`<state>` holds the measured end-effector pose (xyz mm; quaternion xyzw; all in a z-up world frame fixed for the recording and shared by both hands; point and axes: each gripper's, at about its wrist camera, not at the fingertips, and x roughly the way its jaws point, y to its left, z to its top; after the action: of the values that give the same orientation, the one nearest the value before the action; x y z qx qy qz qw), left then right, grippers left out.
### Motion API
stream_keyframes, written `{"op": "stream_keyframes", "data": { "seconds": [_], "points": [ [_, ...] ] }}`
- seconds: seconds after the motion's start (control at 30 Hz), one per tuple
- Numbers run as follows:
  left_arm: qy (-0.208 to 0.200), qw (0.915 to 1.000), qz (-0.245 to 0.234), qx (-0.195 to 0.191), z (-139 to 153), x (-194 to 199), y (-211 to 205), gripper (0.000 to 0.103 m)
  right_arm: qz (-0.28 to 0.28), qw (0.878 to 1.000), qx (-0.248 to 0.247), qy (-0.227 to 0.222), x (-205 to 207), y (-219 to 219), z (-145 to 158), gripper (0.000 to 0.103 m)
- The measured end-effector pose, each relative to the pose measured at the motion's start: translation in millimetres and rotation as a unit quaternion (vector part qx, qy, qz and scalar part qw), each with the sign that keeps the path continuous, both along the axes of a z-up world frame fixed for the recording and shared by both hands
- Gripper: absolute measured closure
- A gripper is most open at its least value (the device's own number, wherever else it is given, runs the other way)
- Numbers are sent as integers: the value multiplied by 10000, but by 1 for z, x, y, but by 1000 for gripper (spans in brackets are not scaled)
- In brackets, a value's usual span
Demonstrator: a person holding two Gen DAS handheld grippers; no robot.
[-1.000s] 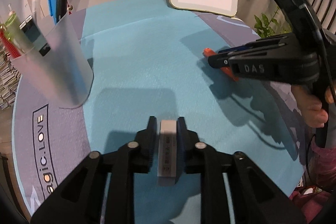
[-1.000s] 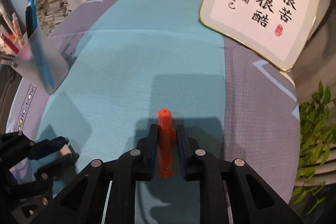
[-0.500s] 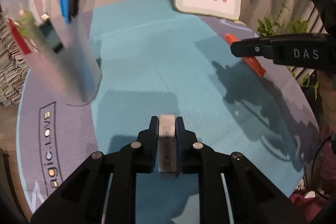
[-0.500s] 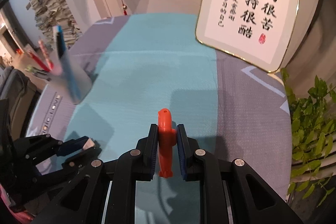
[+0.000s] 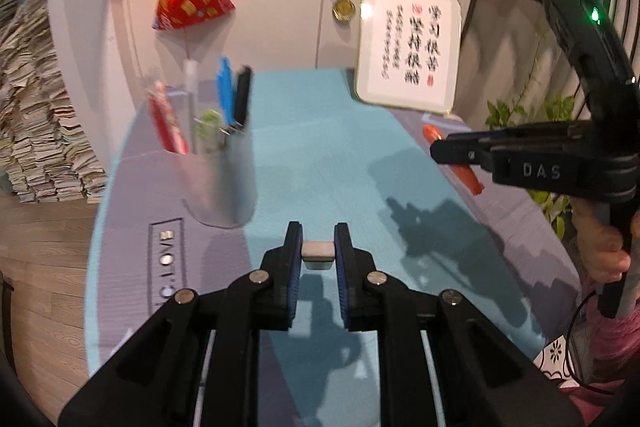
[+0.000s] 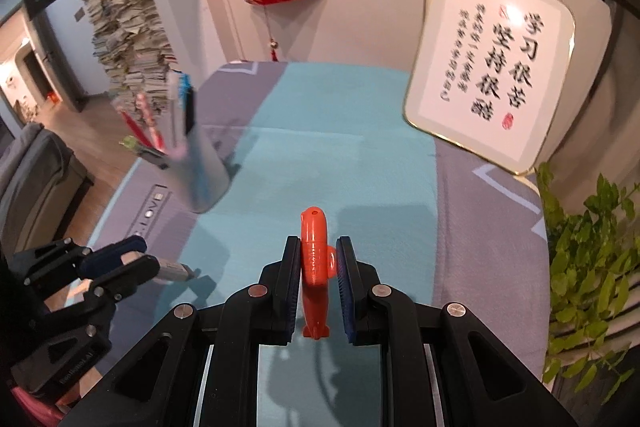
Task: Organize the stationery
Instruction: 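Lift the white eraser with the left gripper while the right lifts the orange highlighter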
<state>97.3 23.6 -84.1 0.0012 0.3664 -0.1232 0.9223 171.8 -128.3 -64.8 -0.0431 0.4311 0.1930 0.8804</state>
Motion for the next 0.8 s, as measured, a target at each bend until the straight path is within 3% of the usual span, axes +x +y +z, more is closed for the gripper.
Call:
{"op": "stream_keyframes", "data": {
  "seconds": [0.47,0.8],
  "points": [
    [-656,9962,571,-74,40,-29,49,89,487,9978,127,-438,-21,52,36,84],
    [-806,9939,743,-79,50,-23,69,89,699,9951,411,-558,2,98,60,84]
  ]
}}
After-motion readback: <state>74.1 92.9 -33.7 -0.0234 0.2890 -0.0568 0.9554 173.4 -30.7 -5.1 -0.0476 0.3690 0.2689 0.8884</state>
